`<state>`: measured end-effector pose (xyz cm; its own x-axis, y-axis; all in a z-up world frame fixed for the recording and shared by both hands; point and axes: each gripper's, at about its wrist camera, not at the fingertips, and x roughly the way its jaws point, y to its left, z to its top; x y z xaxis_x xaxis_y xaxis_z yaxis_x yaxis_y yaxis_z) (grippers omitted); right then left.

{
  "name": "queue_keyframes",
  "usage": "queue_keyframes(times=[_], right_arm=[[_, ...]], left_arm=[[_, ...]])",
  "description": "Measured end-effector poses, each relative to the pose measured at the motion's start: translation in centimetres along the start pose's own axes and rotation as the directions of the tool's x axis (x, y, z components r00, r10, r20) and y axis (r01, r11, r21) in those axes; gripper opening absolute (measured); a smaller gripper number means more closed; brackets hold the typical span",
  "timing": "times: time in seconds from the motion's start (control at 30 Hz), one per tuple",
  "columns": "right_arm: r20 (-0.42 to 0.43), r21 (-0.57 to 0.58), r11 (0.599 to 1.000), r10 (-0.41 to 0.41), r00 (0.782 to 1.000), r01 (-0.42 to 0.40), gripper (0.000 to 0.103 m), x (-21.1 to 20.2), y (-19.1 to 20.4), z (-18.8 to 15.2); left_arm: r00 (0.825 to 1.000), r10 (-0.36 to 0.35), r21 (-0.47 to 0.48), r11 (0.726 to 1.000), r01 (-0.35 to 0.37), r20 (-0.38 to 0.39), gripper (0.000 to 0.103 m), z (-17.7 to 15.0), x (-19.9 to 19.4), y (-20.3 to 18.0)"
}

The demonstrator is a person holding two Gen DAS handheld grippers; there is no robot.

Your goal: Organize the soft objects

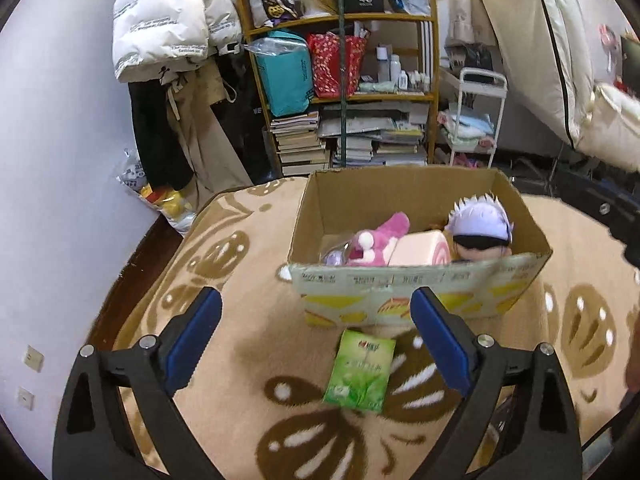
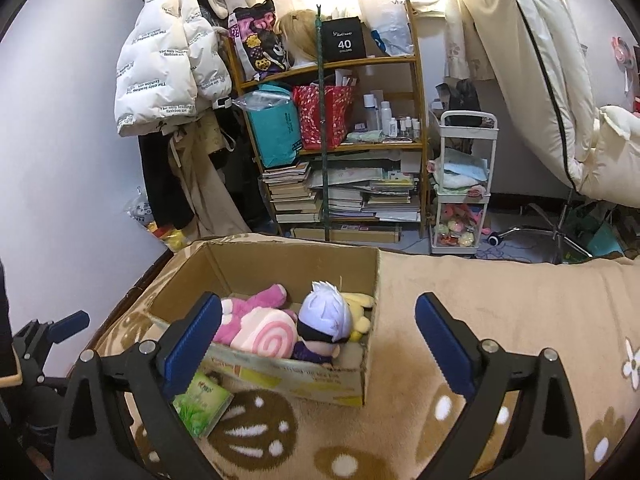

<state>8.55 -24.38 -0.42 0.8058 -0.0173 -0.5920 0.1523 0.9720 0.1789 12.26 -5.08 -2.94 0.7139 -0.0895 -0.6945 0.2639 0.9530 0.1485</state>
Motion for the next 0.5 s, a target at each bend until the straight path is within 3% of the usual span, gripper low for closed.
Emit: queue_keyframes(times=[0.27,0.5], right_arm=[[-0.087,-0.037,0.999,-0.011,0.996,0.008,0.101,-2.0,0.2,-0.9],[-0.22,-0.056,0.998,-0.022,0.975,0.009,0.101,-1.9,0.4,-3.3]], left_arm=[[0.999,0.004,0.082,0.997,0.0,-0.049,0.094,-1.2,-1.2,-0.2],[0.993,-0.027,0.122,0.992,0.041,-0.115,0.094,-2.8,-0.9,-0.8]])
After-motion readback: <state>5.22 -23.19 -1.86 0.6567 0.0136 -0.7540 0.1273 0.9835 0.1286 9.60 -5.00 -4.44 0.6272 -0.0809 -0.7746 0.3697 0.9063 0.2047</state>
